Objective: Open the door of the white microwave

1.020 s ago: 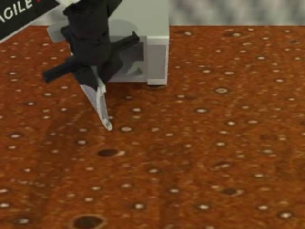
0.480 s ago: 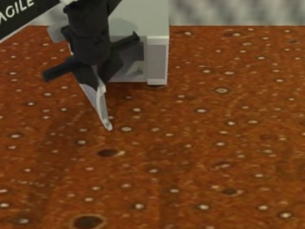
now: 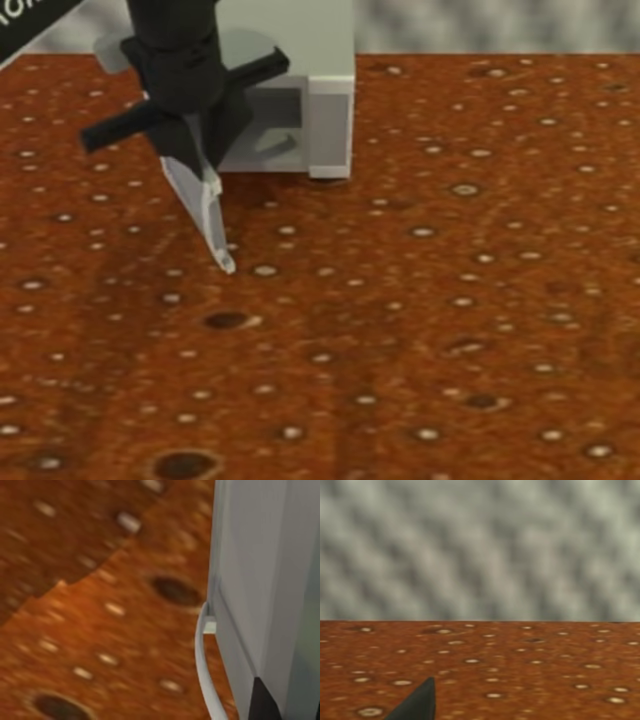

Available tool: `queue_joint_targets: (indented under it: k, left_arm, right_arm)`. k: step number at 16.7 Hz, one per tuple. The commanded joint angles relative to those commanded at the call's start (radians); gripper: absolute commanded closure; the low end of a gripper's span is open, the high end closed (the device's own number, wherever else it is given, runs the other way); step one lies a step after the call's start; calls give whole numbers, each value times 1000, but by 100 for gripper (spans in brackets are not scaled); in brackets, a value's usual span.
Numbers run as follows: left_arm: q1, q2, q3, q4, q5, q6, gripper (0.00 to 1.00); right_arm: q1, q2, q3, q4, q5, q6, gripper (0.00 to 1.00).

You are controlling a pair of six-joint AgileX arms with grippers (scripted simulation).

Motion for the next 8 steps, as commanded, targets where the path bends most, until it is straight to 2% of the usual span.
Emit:
queue_joint_targets:
  k: [8]
  left_arm:
    - [0,0,-27,24,5,1,100]
  right_arm:
    - [0,0,0,0,0,0,0]
